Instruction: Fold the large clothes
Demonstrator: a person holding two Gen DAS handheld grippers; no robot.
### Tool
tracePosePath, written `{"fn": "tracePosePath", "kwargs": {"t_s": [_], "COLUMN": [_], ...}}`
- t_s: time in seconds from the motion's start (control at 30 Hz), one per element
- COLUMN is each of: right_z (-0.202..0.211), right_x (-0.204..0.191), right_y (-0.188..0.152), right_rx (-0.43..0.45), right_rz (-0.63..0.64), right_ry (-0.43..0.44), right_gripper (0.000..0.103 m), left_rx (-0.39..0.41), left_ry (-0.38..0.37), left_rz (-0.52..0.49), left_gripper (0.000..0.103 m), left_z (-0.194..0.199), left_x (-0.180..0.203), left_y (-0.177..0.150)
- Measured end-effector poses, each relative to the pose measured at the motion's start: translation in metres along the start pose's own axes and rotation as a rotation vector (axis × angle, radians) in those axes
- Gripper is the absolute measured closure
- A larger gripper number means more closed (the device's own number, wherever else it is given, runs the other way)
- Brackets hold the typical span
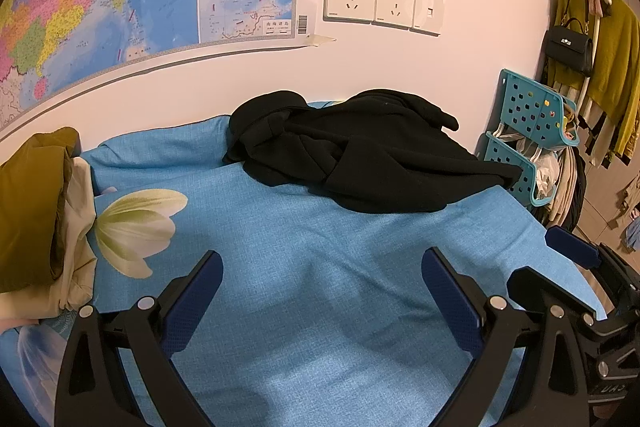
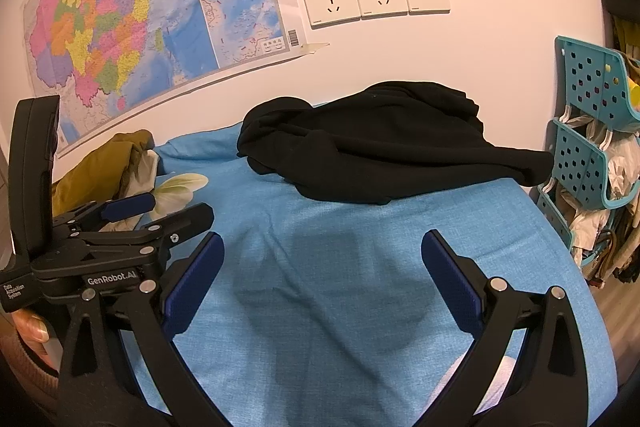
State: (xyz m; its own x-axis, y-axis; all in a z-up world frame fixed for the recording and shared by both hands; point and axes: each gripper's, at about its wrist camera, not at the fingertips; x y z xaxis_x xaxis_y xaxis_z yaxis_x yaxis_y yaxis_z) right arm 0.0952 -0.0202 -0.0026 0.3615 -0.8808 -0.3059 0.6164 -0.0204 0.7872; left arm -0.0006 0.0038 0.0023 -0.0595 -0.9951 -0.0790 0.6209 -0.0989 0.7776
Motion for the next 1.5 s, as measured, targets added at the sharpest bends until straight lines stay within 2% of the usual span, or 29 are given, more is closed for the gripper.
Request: {"fn": "tracePosePath", "kwargs": {"t_s": [0.93,1.5], "right_z": [-0.004,-0.049], "right_x": [-0.003,-0.003], "right_y": [0.005,0.027], "right_rx": [-0.007,-0.049], "right_rz": [0.012,0.087], "right_ry": [0.01,-0.01], "right_gripper": [0.006,0.006], "left_rx": [-0.013,-0.106], "left_ry": [-0.003,0.008], "left_rz": [0.005,0.043], "left_gripper": [0.007,0.007], "left_z": [-0.006,-0.055], "left_x": [-0.001,-0.031], "left_y": [-0.001,0.016]}}
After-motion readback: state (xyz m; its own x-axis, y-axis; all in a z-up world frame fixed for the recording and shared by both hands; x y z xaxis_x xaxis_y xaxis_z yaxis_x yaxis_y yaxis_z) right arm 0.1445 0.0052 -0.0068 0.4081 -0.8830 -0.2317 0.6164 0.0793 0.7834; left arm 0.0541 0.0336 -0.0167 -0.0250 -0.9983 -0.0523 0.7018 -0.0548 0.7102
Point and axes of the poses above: each gripper's, at about its wrist camera, not at the fingertips, and z roughly against the way its jaws point, x to its right, y to its top, and after that the axes turned 9 degrees about -z, right-handed
